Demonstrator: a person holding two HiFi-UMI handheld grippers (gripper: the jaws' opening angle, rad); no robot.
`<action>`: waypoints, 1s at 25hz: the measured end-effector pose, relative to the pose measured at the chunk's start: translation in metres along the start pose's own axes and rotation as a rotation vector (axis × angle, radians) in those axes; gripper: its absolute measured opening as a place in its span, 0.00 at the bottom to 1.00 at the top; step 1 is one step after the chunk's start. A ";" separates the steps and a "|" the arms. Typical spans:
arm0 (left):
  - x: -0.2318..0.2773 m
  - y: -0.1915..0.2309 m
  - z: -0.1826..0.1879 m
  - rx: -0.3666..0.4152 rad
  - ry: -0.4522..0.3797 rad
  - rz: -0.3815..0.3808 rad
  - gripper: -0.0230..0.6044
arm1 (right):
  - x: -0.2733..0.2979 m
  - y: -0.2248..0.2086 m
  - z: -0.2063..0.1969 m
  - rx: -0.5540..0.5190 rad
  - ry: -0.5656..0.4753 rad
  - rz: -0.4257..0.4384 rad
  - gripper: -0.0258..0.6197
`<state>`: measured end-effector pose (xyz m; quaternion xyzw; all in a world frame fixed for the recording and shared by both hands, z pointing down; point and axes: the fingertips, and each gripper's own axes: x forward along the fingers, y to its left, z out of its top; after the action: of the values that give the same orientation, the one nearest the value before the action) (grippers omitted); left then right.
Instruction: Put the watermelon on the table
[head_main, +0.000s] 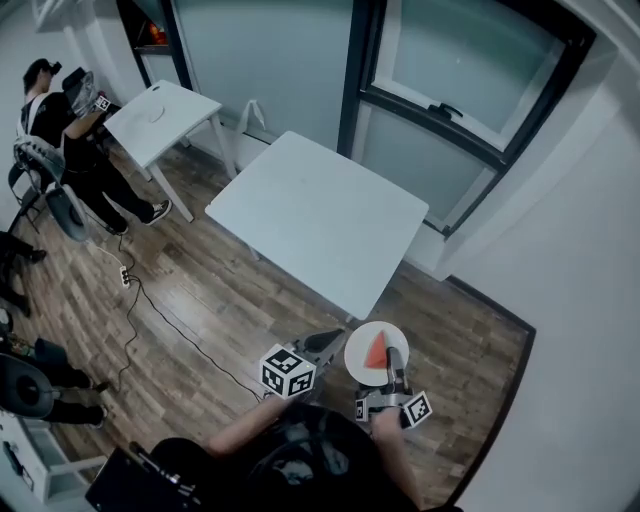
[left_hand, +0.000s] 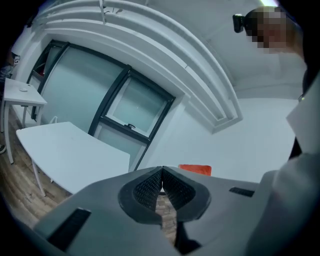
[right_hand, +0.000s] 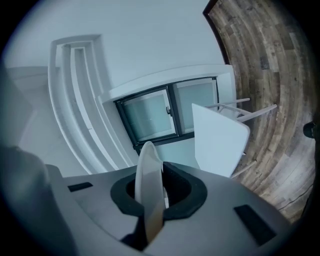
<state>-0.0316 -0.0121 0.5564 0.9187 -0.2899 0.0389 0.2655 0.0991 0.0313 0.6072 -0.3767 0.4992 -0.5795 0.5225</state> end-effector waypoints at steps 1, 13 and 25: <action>0.006 0.011 0.007 0.000 0.005 -0.012 0.04 | 0.017 0.002 0.001 -0.014 -0.002 0.007 0.09; 0.119 0.102 0.045 0.012 0.090 -0.061 0.04 | 0.131 -0.013 0.059 -0.037 -0.071 -0.046 0.09; 0.255 0.176 0.053 -0.017 0.081 0.112 0.04 | 0.259 -0.046 0.180 -0.116 0.038 -0.121 0.09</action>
<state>0.0779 -0.2914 0.6510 0.8964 -0.3303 0.0886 0.2821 0.2174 -0.2583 0.6687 -0.4247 0.5183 -0.5871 0.4542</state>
